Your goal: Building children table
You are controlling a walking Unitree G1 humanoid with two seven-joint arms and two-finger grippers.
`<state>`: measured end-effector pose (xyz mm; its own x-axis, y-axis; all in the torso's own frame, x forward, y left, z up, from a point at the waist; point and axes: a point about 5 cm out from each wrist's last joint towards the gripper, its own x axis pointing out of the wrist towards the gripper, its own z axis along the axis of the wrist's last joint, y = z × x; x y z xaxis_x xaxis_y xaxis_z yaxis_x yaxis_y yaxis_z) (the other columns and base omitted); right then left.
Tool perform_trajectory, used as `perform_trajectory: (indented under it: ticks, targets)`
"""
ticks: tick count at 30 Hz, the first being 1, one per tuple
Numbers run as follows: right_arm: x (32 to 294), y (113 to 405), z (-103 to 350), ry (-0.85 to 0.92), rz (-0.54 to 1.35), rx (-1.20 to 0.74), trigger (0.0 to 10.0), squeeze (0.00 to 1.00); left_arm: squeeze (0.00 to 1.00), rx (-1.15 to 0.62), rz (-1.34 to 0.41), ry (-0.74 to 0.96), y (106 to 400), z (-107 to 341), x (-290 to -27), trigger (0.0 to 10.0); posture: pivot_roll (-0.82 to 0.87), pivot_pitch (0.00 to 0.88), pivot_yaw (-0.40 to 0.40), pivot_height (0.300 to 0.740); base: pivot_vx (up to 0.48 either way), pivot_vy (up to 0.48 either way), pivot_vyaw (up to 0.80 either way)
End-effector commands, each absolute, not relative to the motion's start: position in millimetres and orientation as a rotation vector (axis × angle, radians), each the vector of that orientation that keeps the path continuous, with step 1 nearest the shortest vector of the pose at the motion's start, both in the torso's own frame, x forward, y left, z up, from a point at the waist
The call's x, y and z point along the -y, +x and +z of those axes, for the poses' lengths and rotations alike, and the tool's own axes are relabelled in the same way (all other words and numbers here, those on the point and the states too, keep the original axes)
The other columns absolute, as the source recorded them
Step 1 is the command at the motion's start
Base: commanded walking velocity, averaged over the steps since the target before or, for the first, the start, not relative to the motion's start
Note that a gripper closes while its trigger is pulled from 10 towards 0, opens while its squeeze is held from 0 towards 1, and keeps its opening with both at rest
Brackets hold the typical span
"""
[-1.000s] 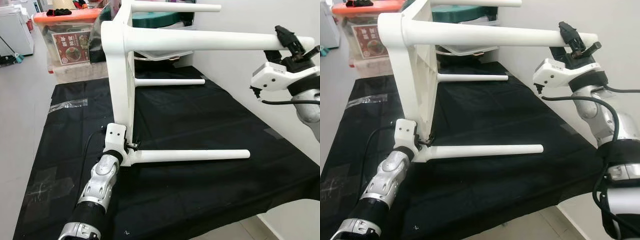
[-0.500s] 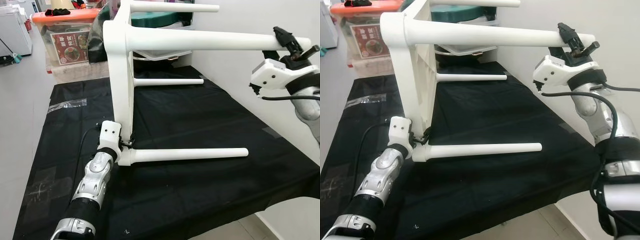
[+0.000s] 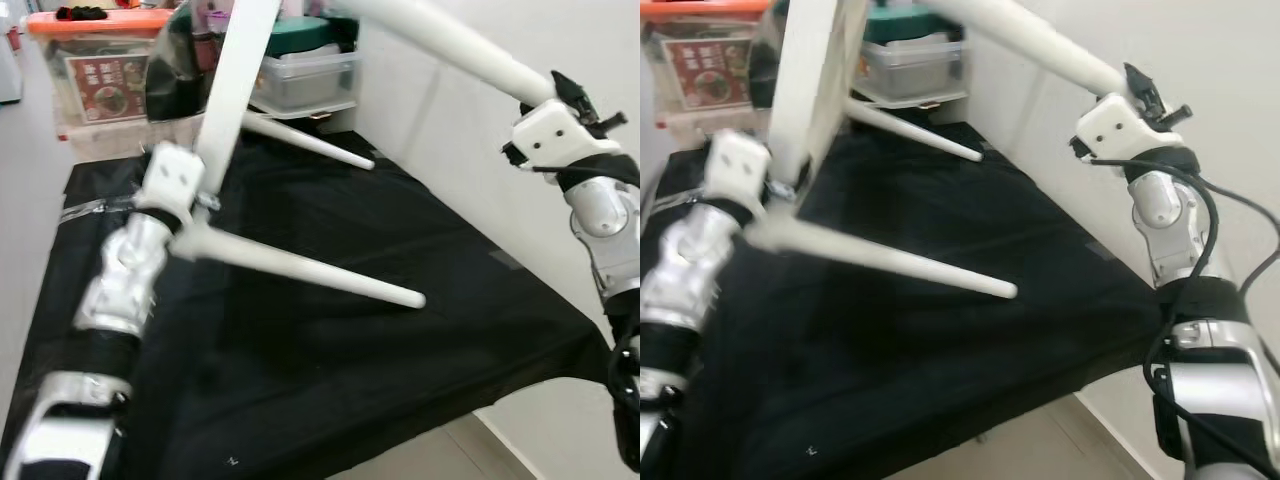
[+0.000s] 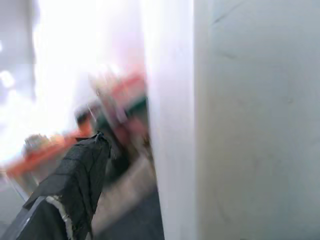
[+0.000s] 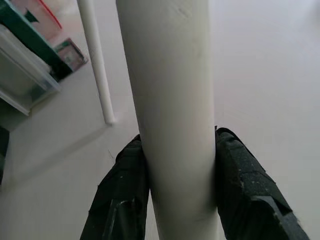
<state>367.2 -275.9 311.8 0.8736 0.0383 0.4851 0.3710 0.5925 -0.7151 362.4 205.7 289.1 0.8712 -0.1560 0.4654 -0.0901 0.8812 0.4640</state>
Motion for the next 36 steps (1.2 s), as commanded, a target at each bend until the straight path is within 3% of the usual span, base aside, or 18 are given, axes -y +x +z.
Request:
perform_trajectory:
  ticks: [1,3,8,12,21,26,27,28,32,36]
  targets:
    - [307.6,367.0,284.0,-0.765,-0.303,0.299,0.0,0.0,0.0,0.564,0.077,0.532,355.4,316.4,-238.9,10.0,0.03,0.0,0.003,0.74,0.0,0.0,0.0]
    - [305.4,370.0,280.6,-0.713,-0.297,0.279,0.0,0.0,0.0,0.659,0.088,0.611,351.8,359.0,-243.2,10.0,0.04,0.0,0.003,0.74,0.0,0.0,0.0]
    - [301.8,372.7,268.0,-0.647,-0.275,0.228,0.0,0.0,0.0,0.716,0.092,0.662,349.0,384.2,-243.5,10.0,0.06,0.0,-0.001,0.74,0.0,0.0,0.0]
    - [269.6,371.7,204.4,-0.458,-0.141,0.053,0.0,0.0,0.0,0.744,0.074,0.782,350.9,413.4,-244.4,10.0,0.07,0.0,0.009,0.74,0.0,0.0,0.0]
    - [237.3,362.8,170.9,-0.334,-0.058,-0.028,0.0,0.0,0.0,0.729,0.046,0.865,354.6,438.9,-243.4,10.0,0.08,0.0,0.017,0.74,0.0,0.0,0.0]
    - [198.2,343.6,138.9,-0.229,0.04,-0.123,0.0,0.0,0.0,0.732,-0.015,0.914,355.3,451.9,-235.7,10.0,0.09,0.0,0.016,0.74,0.0,0.0,0.0]
    - [183.9,335.7,129.3,-0.189,0.077,-0.156,0.0,0.0,0.0,0.718,-0.082,0.936,356.7,451.3,-230.1,10.0,0.09,0.0,0.016,0.74,0.0,0.0,0.0]
    - [164.8,324.8,120.0,-0.153,0.127,-0.19,0.0,0.0,0.0,0.671,-0.27,1.03,359.1,436.8,-215.9,10.0,0.08,0.0,0.017,0.74,0.0,0.0,0.0]
    - [154.4,318.9,115.7,-0.142,0.165,-0.209,0.0,0.0,0.0,0.61,-0.43,1.076,359.8,418.5,-207.1,10.0,0.08,0.0,0.022,0.74,0.0,0.0,0.0]
    - [149.2,313.5,110.6,-0.087,0.166,-0.273,0.0,0.0,0.0,0.484,-0.694,1.257,354.9,378.0,-200.4,10.0,0.07,0.0,0.024,0.74,0.0,0.0,0.0]
